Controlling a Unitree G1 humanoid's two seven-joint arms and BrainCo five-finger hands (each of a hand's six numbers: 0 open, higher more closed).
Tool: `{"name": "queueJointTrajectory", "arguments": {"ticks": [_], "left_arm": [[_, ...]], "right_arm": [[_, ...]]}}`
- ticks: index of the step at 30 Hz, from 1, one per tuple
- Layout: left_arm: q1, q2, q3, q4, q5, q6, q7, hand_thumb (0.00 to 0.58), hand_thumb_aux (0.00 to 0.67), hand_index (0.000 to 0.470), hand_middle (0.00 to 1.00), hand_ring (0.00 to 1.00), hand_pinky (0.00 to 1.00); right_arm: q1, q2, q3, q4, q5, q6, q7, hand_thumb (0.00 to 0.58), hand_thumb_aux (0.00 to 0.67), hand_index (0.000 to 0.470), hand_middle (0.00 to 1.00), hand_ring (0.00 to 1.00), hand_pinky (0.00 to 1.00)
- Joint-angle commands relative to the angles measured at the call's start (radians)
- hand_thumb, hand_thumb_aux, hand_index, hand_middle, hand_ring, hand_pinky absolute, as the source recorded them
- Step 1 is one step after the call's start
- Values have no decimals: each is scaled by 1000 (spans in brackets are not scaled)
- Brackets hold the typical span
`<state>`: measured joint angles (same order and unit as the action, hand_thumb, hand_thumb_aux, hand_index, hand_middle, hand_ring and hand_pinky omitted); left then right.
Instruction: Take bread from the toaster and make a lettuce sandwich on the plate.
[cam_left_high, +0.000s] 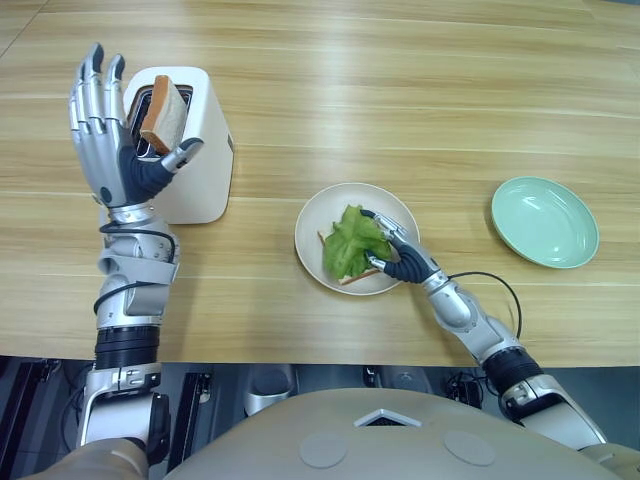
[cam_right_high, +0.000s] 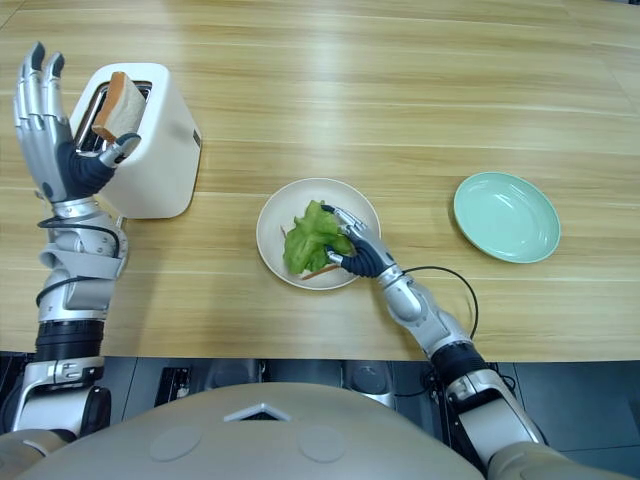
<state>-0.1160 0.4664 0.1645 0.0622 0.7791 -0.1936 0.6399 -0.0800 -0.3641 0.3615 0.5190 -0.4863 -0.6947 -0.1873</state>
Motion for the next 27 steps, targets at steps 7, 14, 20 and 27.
{"name": "queueJointTrajectory", "arguments": {"ticks": [7,14,20,27], "left_arm": [[-55,80,-43,167,13,148,-92,0,0,0,0,0,0],[-85,122,-98,263,-4,167,-128,156,97,67,0,0,0],[-105,134,-139,292,-17,162,-168,512,441,303,0,0,0],[-124,152,-150,320,-59,147,-207,580,670,460,35,35,35]], "right_arm": [[16,-26,-50,-19,-65,10,-76,0,0,0,0,0,0],[60,-87,-83,-119,-139,59,-102,0,0,0,0,0,0],[107,-146,-137,-223,-180,113,-119,0,0,0,0,0,0],[159,-176,-219,-328,-157,126,-134,0,0,0,0,0,0]]}}
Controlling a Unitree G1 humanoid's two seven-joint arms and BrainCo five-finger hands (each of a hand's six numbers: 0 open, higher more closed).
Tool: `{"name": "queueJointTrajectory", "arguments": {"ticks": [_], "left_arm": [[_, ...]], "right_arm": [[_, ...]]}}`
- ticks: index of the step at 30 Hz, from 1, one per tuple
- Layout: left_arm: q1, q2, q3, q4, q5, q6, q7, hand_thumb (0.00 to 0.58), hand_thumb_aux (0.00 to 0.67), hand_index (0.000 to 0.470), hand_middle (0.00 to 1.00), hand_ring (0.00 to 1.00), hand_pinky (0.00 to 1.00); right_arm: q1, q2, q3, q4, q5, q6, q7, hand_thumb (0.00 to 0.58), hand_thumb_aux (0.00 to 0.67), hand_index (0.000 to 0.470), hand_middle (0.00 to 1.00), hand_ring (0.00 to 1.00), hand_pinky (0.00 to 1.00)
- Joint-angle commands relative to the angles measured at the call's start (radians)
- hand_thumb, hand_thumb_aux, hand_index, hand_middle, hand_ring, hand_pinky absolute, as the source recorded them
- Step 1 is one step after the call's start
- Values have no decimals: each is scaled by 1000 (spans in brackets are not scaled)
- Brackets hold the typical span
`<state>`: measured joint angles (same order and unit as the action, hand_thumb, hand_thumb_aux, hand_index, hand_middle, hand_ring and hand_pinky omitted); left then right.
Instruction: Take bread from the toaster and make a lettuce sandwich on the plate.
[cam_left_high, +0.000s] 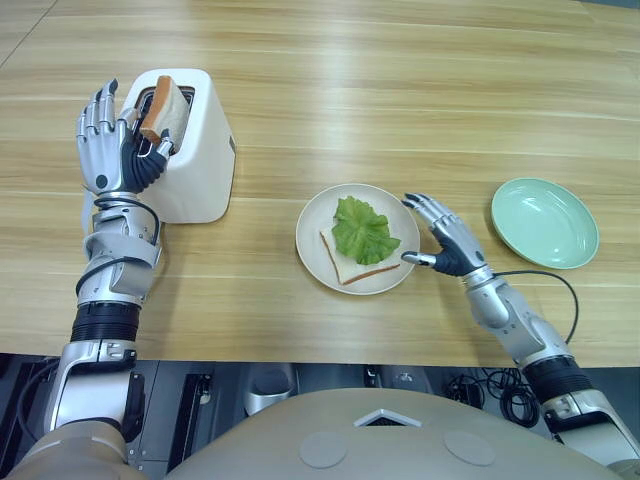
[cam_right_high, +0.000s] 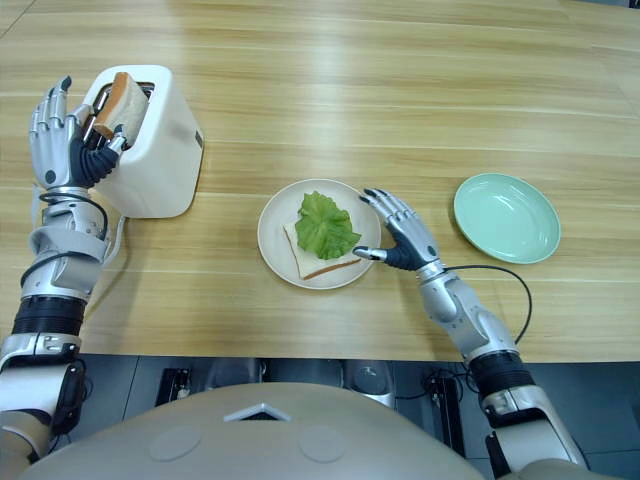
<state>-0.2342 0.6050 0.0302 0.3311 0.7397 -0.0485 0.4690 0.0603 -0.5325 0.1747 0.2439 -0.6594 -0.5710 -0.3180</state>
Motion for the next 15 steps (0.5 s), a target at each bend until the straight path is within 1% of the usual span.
{"name": "queueJointTrajectory", "arguments": {"ticks": [1,2,3,4,5,12,15], "left_arm": [[-8,14,-15,52,-28,-4,-37,580,670,460,114,114,114],[-9,16,-15,53,-36,-9,-41,580,670,460,294,294,294],[-9,17,-14,54,-44,-14,-40,580,670,460,663,663,663],[-9,18,-14,55,-50,-20,-41,580,670,460,753,753,753],[-9,16,-12,52,-58,-27,-37,580,670,460,1000,1000,1000],[0,-17,41,-76,-111,-83,53,580,670,460,1000,1000,1000],[-30,-46,56,-78,-148,-130,81,580,670,460,1000,1000,1000]], "right_arm": [[21,-3,-35,-62,19,-5,-5,0,0,0,0,0,0],[22,2,-36,-69,23,-11,-6,0,0,0,0,0,0],[22,9,-36,-75,26,-16,-5,0,0,0,0,0,0],[21,15,-37,-80,27,-22,-9,0,0,0,0,0,0],[21,20,-39,-84,28,-25,-12,0,0,0,0,0,0],[6,59,-47,-83,34,-43,-44,0,0,0,0,0,0],[0,77,-48,-81,32,-43,-61,0,0,0,0,0,0]]}}
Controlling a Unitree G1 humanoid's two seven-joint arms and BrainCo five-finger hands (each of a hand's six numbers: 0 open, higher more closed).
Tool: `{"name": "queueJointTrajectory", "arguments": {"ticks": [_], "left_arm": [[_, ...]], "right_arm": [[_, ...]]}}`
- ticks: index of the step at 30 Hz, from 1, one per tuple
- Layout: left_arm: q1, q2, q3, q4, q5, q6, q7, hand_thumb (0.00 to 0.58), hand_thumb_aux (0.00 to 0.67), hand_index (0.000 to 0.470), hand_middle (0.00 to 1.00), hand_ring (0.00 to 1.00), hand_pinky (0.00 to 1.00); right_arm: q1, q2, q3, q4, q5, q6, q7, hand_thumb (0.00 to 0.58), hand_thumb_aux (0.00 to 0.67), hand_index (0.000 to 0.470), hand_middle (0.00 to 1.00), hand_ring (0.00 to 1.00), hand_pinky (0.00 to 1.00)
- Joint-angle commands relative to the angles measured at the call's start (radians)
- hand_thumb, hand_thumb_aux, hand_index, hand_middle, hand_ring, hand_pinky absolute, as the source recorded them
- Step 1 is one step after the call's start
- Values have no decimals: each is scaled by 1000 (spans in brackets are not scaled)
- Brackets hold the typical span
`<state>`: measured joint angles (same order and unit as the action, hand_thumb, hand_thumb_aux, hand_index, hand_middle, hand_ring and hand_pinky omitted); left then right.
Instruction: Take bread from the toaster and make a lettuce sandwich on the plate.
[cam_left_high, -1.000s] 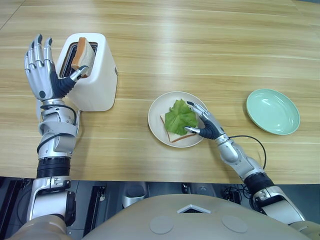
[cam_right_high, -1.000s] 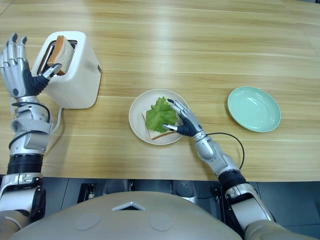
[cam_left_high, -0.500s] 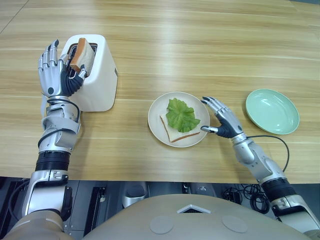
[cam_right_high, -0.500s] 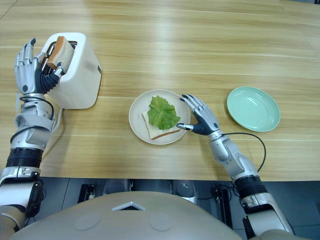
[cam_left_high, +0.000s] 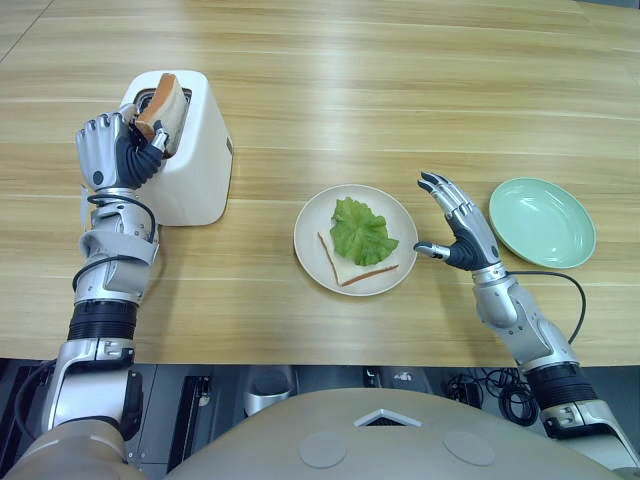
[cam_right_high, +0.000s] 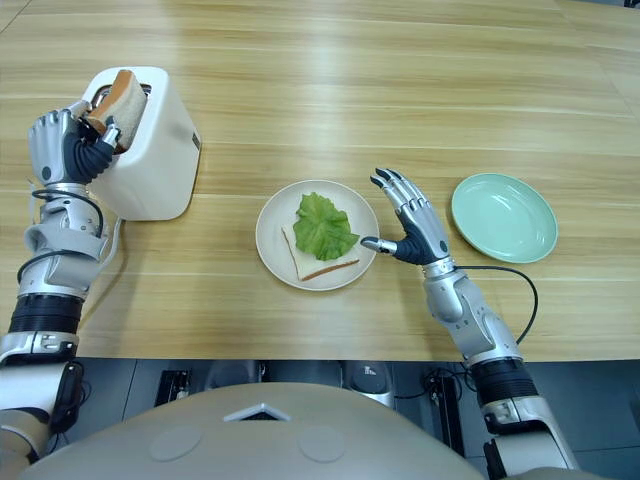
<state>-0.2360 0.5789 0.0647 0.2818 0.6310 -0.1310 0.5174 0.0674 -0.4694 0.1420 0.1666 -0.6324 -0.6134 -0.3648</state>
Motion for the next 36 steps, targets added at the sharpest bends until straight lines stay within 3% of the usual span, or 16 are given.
{"name": "queueJointTrajectory", "arguments": {"ticks": [1,7,10,15,19,23,28,36], "left_arm": [[-40,-27,26,-24,-51,-63,43,580,670,460,1000,1000,1000],[-90,-58,84,-47,-113,-185,128,580,670,460,1000,1000,1000],[-97,-86,103,-105,-170,-295,141,580,670,460,1000,1000,1000],[-83,-156,-22,-186,-376,-451,-110,580,670,460,1000,1000,1000],[-55,-256,-138,-134,-523,-443,-324,580,670,460,1000,1000,1000],[-13,-356,-210,-44,-571,-416,-443,580,670,460,1000,1000,1000],[68,-478,-265,23,-573,-375,-504,580,670,460,1000,1000,1000],[172,-595,-279,88,-533,-335,-477,580,670,460,1000,1000,1000]], "right_arm": [[-10,20,-14,-1,4,-4,-18,0,0,0,0,0,0],[-24,47,-1,7,-2,-11,-27,0,0,0,0,0,0],[-33,57,10,16,-12,-16,-31,0,0,0,0,0,0],[-32,41,14,-5,-56,-48,-50,0,0,0,0,0,0],[-10,25,16,-66,-73,-105,-50,0,0,0,0,0,0],[6,14,32,-107,-58,-155,-13,0,0,0,0,0,0],[28,-7,63,-127,-42,-181,67,0,0,0,0,0,0],[69,-36,104,-184,30,-200,219,0,0,0,0,0,0]]}}
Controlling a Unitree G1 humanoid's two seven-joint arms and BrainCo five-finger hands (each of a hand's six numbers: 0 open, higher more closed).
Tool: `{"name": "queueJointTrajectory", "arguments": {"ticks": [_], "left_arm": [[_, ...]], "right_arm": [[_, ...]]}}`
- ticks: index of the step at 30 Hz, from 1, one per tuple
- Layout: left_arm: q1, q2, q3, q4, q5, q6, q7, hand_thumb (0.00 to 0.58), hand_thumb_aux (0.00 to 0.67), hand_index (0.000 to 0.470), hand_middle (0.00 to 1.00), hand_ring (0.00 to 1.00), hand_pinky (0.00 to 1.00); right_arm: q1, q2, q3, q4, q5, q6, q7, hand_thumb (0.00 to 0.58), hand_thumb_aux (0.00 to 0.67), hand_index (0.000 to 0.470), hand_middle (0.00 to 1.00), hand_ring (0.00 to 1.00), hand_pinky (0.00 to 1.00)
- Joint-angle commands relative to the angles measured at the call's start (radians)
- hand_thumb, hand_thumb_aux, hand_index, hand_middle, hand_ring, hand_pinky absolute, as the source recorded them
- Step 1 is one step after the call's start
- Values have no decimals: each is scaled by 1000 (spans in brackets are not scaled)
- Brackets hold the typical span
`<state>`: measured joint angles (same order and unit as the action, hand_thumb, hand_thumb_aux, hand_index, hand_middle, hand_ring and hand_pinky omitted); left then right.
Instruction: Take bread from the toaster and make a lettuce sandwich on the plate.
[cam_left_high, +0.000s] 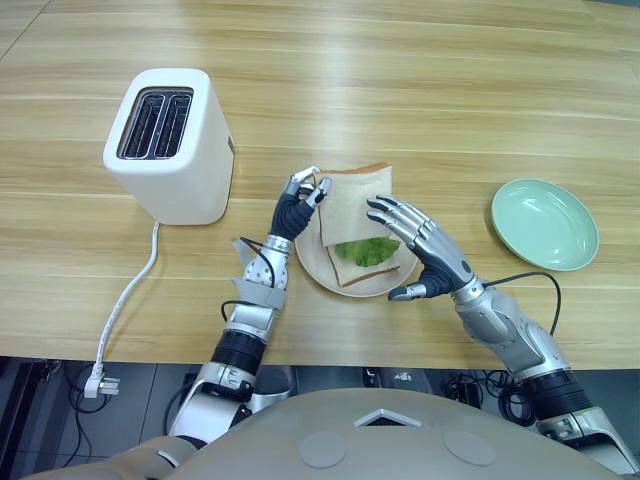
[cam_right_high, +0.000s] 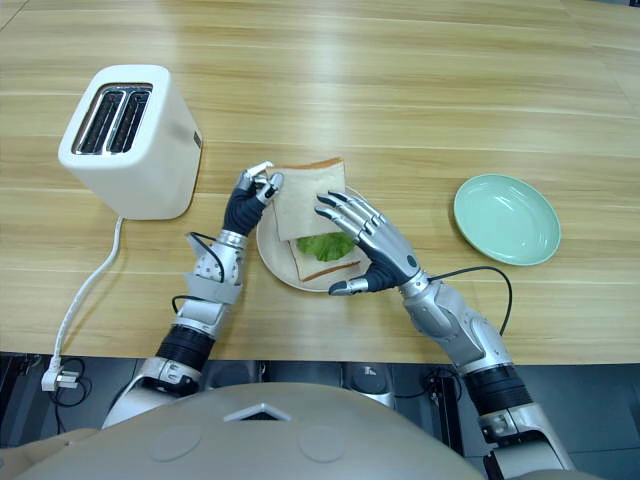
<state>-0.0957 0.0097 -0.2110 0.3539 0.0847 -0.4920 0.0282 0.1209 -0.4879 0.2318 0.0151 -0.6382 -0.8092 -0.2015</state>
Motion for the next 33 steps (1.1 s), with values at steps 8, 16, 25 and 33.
{"name": "queueJointTrajectory", "arguments": {"ticks": [8,16,25,33], "left_arm": [[106,-68,-7,-8,53,65,31,580,670,460,1000,1000,1000],[134,-63,-23,43,100,108,49,580,670,460,1000,1000,1000],[95,-51,-50,190,159,126,50,580,670,460,1000,1000,1000],[0,128,-24,83,490,117,380,0,0,0,8,8,8]], "right_arm": [[22,-24,56,2,49,2,169,0,0,0,0,0,0],[-9,-29,128,166,-30,70,247,0,0,0,0,0,0],[-15,-32,199,265,-57,168,321,0,0,0,0,0,0],[-15,-51,217,268,-52,191,347,0,0,0,0,0,0]]}}
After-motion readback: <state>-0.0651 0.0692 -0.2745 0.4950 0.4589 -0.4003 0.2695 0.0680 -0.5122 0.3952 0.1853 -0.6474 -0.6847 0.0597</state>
